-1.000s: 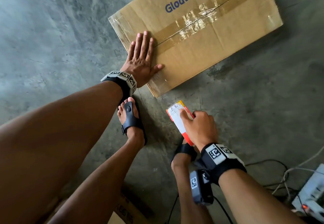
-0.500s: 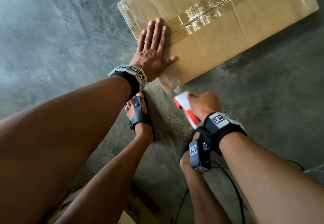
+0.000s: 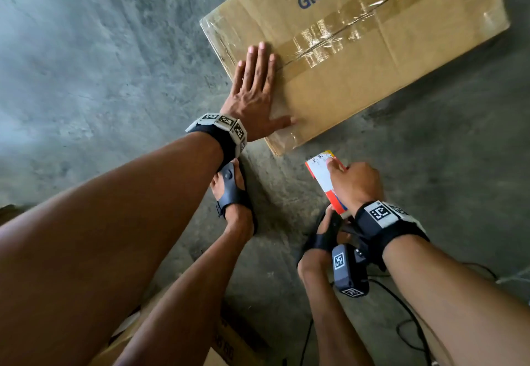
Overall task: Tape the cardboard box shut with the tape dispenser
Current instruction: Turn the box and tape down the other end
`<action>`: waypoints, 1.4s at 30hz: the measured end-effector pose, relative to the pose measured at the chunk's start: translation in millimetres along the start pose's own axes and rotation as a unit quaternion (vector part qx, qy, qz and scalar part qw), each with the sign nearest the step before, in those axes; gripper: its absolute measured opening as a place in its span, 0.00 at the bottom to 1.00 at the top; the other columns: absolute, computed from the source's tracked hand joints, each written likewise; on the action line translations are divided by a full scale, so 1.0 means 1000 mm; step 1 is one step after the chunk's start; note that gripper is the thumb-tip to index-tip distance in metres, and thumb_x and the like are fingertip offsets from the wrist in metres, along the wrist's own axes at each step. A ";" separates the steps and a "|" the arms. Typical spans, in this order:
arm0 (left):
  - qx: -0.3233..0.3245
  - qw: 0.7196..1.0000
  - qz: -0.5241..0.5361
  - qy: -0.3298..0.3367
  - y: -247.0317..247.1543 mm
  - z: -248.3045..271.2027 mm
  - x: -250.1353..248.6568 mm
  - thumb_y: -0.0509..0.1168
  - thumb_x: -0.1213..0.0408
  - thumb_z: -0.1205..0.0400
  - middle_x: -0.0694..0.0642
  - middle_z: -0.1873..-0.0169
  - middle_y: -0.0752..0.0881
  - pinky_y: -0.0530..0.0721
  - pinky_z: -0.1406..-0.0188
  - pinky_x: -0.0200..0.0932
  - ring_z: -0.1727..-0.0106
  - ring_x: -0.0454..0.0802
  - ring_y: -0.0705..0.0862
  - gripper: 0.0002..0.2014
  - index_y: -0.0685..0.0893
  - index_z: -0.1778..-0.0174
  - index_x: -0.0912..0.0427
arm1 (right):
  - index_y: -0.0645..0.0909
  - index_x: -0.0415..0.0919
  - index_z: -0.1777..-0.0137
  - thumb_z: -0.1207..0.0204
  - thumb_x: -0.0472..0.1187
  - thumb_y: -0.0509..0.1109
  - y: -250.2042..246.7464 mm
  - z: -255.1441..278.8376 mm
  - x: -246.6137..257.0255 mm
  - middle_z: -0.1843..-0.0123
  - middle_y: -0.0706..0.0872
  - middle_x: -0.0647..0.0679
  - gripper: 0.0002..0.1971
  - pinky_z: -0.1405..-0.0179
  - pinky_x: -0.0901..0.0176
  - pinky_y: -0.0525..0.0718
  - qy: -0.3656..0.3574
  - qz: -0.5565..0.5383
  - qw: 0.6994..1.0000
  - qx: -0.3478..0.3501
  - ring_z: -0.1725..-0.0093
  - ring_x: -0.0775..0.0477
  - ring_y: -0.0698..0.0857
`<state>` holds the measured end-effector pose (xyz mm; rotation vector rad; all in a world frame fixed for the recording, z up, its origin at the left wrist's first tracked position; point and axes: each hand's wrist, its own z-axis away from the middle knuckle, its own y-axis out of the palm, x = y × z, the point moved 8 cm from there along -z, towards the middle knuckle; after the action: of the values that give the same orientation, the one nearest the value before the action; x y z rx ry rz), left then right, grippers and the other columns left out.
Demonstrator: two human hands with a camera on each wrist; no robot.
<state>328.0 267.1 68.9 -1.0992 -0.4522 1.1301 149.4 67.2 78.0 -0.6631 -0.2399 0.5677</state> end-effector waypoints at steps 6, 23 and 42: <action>0.046 0.998 0.026 -0.019 0.003 0.026 -0.020 0.66 0.21 0.37 0.69 0.14 0.39 0.44 0.14 0.62 0.13 0.67 0.38 0.71 0.41 0.14 0.68 | 0.83 0.33 0.62 0.25 0.65 0.59 -0.049 0.018 0.006 0.55 0.88 0.32 0.32 0.64 0.52 0.73 -0.020 -0.058 0.997 -0.042 0.59 0.32 0.81; -0.029 0.994 0.039 -0.093 0.032 0.032 -0.033 0.66 0.19 0.43 0.72 0.15 0.41 0.43 0.15 0.66 0.14 0.71 0.39 0.76 0.43 0.15 0.72 | 0.79 0.32 0.73 0.25 0.64 0.68 -0.079 -0.009 0.014 0.81 0.80 0.48 0.33 0.74 0.53 0.77 -0.126 -0.211 0.968 -0.041 0.80 0.52 0.75; -0.003 0.988 0.004 -0.157 0.042 0.036 -0.063 0.79 0.51 0.31 0.75 0.16 0.40 0.42 0.16 0.69 0.15 0.75 0.39 0.63 0.38 0.14 0.67 | 0.78 0.33 0.72 0.24 0.64 0.68 -0.090 0.002 0.020 0.76 0.83 0.47 0.31 0.76 0.56 0.75 -0.154 -0.190 0.969 -0.033 0.74 0.48 0.81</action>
<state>253.6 228.7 61.5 -0.9302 -0.6966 1.3157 203.2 21.9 137.5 -0.5727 -0.6654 0.2917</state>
